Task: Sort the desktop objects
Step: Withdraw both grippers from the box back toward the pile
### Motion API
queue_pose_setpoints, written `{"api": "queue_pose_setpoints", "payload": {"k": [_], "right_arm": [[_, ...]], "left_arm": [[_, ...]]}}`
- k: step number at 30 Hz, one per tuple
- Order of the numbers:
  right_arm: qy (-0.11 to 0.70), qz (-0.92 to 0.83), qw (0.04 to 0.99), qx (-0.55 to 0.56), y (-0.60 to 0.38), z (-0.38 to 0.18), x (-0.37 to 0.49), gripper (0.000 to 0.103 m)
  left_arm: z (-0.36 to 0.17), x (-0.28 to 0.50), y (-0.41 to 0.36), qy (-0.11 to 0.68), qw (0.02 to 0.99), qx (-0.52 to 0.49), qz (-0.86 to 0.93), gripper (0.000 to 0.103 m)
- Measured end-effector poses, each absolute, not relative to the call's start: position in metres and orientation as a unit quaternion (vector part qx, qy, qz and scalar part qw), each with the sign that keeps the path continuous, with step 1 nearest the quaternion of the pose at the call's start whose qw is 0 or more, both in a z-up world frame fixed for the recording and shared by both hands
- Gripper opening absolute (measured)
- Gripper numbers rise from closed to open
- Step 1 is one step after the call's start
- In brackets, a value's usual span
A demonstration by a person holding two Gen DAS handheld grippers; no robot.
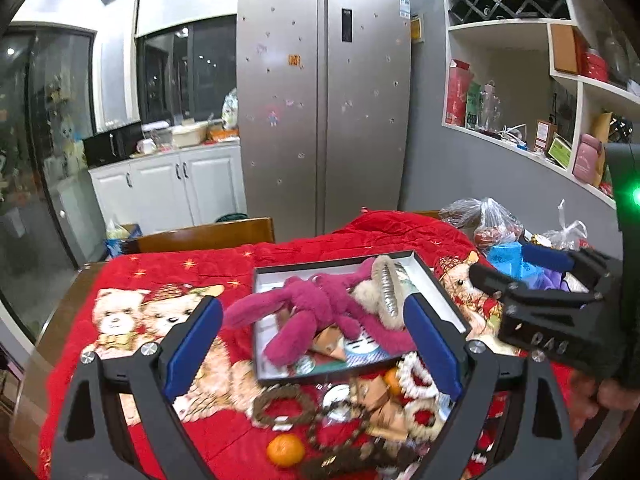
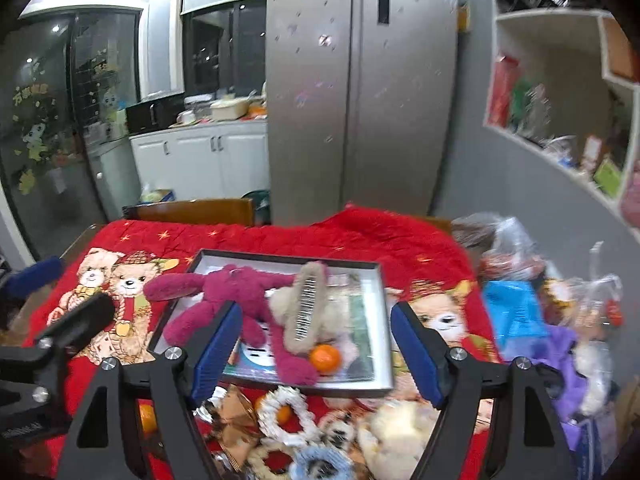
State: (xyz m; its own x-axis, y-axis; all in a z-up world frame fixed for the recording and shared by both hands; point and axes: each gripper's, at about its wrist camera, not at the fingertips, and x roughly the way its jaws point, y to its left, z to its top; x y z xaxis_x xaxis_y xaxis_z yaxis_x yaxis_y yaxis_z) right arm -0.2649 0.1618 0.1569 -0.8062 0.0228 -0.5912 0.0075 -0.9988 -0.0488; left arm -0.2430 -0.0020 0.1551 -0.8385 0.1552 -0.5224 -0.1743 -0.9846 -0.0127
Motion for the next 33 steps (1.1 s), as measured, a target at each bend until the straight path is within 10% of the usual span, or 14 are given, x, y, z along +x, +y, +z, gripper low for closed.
{"api": "queue_pose_setpoints", "payload": {"k": [33], "right_arm": [[0.008, 0.932, 0.064, -0.355, 0.202, 0.049, -0.137, 0.079]], "left_arm": [[-0.013, -0.13, -0.023, -0.05, 0.126, -0.391, 0.91, 0.097]]}}
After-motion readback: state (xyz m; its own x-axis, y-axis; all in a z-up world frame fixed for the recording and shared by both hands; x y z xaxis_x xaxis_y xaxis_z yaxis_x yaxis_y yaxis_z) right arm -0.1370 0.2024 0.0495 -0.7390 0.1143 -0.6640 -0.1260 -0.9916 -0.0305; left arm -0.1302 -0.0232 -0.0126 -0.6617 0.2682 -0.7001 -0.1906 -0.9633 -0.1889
